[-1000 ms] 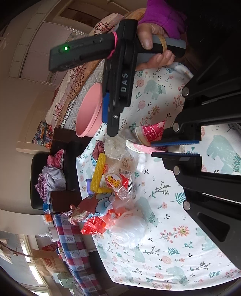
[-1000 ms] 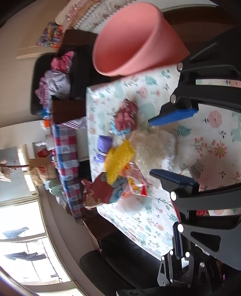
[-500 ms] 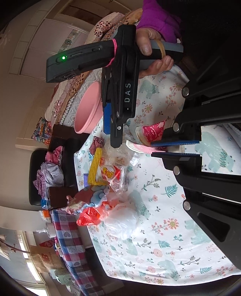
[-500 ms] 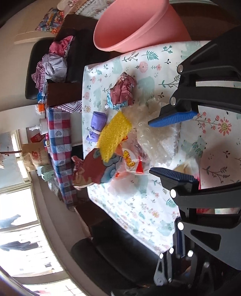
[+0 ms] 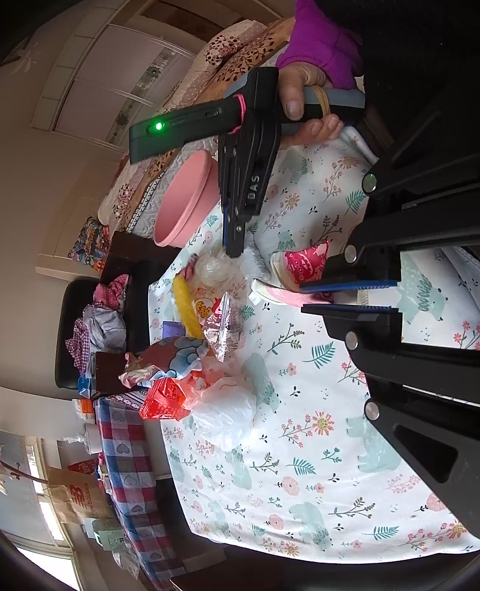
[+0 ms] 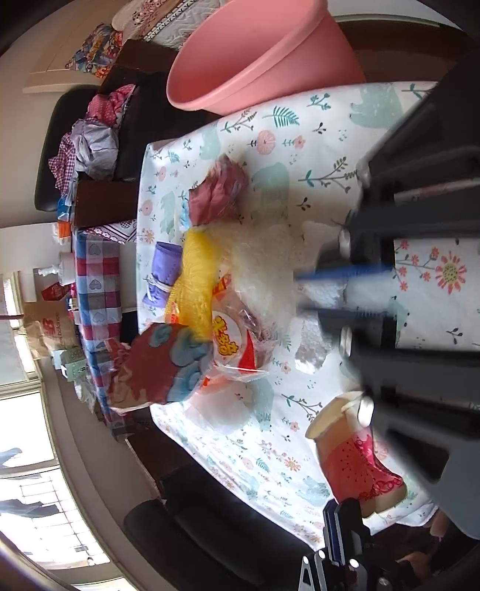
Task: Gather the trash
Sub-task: 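Carry the cup and plastic wrap over the pink bucket and open both tools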
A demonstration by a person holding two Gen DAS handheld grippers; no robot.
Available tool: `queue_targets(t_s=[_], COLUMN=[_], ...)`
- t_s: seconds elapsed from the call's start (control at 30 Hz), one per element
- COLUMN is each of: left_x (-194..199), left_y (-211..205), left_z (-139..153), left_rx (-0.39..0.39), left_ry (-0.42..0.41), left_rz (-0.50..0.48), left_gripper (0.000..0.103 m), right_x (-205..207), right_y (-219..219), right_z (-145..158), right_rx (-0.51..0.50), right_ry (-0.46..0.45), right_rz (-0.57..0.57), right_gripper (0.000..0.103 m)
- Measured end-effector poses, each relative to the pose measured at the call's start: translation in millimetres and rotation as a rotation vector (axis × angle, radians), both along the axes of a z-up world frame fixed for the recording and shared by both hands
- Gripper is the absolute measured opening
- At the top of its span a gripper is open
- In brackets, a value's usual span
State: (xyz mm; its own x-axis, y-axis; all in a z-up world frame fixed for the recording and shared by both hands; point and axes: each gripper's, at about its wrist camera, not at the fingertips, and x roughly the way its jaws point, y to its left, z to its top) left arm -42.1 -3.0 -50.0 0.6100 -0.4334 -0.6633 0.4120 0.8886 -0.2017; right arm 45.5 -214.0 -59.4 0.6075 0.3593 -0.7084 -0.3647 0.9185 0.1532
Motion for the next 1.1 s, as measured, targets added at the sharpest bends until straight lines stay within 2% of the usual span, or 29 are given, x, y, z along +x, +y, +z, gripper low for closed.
queue_targets(t_s=[0.27,0.5,0.83,1.1], left_x=[1.3,13.6,47.6,89.2], left_y=[-4.1,-16.0,-65.7,-118.6], left_z=[6.7,28.4,70.9,83.3], left_rx=[-0.014,-0.080,-0.128,-0.137], left_ry=[-0.018,-0.065,-0.167,-0.178], left_rz=[-0.007,-0.009,-0.054,-0.089], left_gripper=[0.005,0.005,0.005,0.005], right_x=[-15.1,-23.3,-22.5,-10.8], right_y=[-31.8,-52.6,-95.3,-144.2], right_z=[20.9,41.8,51.4,48.5], right_rx=[0.047,0.054,0.071,0.082], right_ry=[-0.058,-0.126,-0.175,-0.183], right_rz=[-0.055,-0.100,-0.205,-0.330], right_gripper=[0.003,0.003,0.003,0.003])
